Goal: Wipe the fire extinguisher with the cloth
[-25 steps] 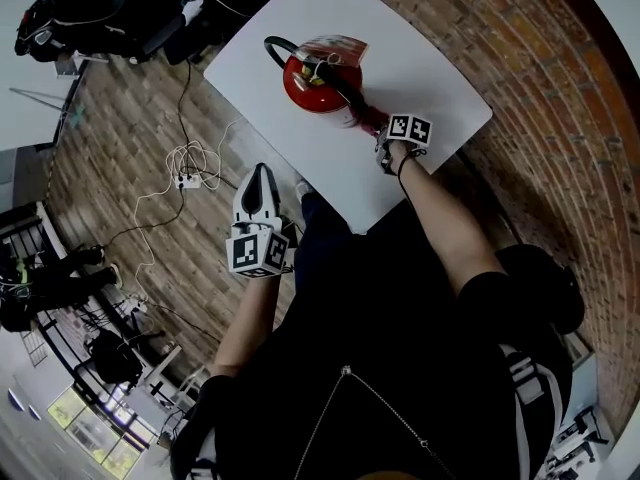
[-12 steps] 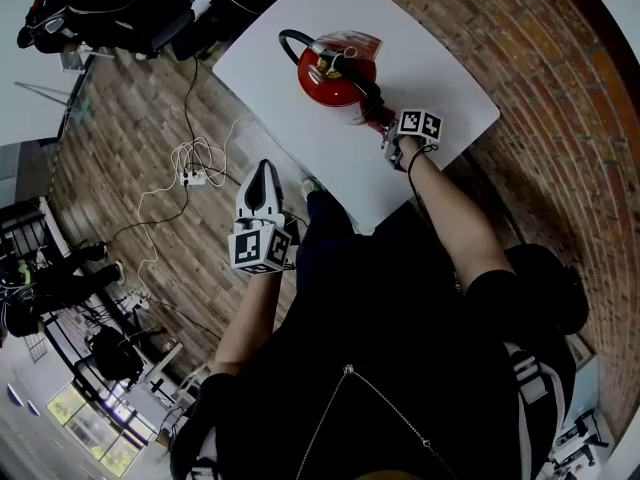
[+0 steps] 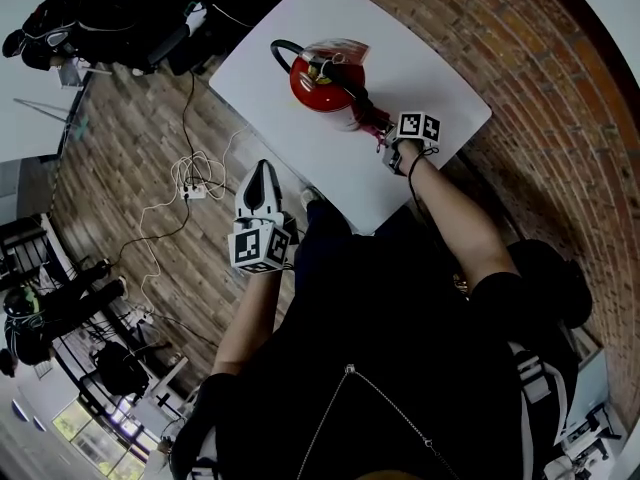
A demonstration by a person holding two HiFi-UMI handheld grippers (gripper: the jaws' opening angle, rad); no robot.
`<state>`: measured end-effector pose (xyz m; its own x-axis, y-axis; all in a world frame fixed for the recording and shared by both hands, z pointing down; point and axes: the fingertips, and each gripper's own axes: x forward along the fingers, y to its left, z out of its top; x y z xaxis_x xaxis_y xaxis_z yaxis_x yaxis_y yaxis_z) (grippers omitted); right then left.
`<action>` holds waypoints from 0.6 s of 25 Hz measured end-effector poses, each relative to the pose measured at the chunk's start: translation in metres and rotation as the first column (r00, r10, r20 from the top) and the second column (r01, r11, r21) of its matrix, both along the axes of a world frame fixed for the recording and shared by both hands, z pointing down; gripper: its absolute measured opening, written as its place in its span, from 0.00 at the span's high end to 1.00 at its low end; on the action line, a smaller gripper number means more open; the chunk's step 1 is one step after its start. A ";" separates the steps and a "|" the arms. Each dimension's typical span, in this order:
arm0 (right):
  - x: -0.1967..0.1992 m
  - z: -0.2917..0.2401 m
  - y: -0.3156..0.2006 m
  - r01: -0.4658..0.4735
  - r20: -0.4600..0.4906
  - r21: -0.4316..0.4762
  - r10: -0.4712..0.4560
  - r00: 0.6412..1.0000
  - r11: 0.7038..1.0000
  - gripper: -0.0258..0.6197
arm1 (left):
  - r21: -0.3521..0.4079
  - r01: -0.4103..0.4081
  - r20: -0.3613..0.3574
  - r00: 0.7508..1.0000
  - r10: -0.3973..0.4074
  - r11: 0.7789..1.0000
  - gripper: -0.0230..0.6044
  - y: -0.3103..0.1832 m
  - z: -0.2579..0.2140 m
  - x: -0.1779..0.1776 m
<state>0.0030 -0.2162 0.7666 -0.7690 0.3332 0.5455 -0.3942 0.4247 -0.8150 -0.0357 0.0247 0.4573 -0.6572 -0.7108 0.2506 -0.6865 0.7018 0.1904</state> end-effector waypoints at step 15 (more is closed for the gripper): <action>0.001 -0.036 0.001 0.004 0.047 -0.013 -0.004 0.999 1.000 0.77 | 0.025 -0.033 0.021 0.999 0.032 0.999 0.95 -0.016 -0.008 -0.004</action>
